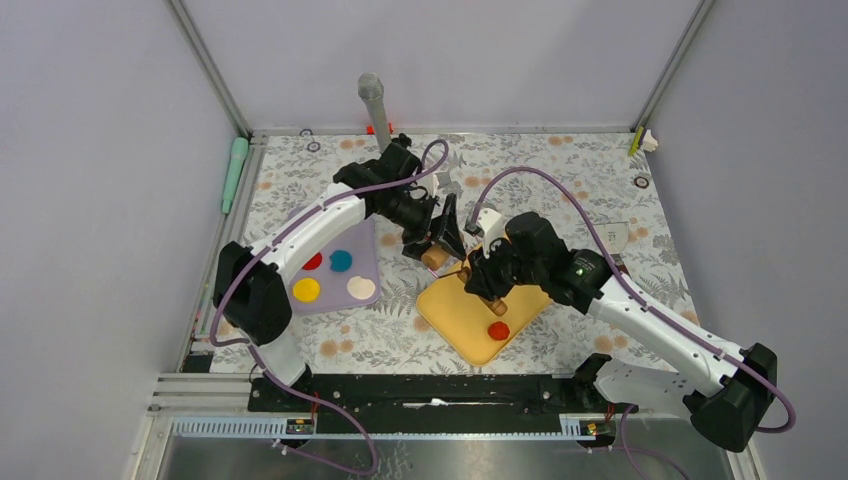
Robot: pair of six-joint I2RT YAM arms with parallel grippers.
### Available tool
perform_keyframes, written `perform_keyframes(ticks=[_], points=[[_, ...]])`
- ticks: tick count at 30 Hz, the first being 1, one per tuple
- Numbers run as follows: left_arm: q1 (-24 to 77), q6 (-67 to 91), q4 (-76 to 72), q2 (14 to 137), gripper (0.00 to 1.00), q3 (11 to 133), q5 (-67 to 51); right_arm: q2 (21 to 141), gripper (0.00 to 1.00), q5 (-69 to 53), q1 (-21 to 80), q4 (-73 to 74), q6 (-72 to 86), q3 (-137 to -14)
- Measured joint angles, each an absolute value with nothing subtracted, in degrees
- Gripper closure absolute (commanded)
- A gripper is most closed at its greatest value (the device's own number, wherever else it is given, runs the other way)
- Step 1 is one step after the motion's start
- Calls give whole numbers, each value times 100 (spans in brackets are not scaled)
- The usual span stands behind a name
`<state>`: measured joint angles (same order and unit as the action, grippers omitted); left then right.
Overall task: Roll out the dumpling wrappers from the dough
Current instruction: Pick up the rolling pin from the center of the board.
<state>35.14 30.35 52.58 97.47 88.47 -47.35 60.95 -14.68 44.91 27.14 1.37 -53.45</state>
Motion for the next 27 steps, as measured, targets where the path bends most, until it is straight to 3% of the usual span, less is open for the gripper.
perform_keyframes(ticks=[8, 14, 17, 20, 22, 23, 24, 25, 27], points=[[3568, 3312, 5070, 9922, 26, 8820, -4735, 6095, 100, -1468, 4501, 2633, 128, -5336], [3588, 3411, 4974, 9929, 45, 8750, -4740, 6095, 100, -1444, 4501, 2622, 23, -5282], [3597, 3430, 4943, 9939, 49, 8709, -4755, 6097, 100, -1446, 4501, 2624, -19, -5249], [3614, 3433, 4950, 9942, 62, 8663, -4764, 6097, 100, -1444, 4504, 2624, -25, -5242], [3634, 3411, 4936, 9946, 77, 8663, -4766, 6097, 100, -1446, 4508, 2626, -23, -5242], [3640, 3413, 4936, 9946, 90, 8663, -4766, 6097, 97, -1448, 4508, 2628, -19, -5240], [3640, 3406, 4939, 9946, 100, 8663, -4766, 6097, 84, -1448, 4510, 2626, -16, -5240], [3640, 3400, 4939, 9946, 100, 8663, -4766, 6097, 66, -1444, 4512, 2626, -1, -5240], [3640, 3385, 4934, 9946, 100, 8663, -4766, 6095, 40, -1420, 4515, 2615, 89, -5231]])
